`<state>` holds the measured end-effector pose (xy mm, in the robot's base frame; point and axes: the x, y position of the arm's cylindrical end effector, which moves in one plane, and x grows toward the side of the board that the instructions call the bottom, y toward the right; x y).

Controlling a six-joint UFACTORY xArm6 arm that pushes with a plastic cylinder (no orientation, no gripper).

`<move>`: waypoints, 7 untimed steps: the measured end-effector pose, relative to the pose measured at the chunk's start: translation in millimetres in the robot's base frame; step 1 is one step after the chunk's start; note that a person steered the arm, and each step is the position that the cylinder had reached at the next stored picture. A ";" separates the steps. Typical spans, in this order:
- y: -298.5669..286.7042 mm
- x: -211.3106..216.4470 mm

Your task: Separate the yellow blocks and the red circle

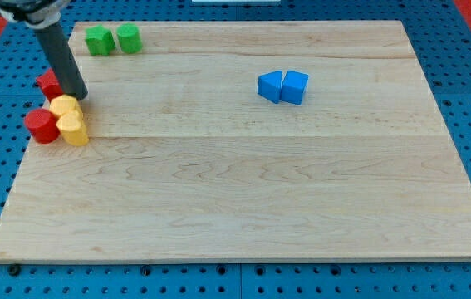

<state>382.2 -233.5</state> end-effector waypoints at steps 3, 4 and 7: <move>45.1 -4.7; 0.2 -2.2; 11.0 60.1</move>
<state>442.3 -222.4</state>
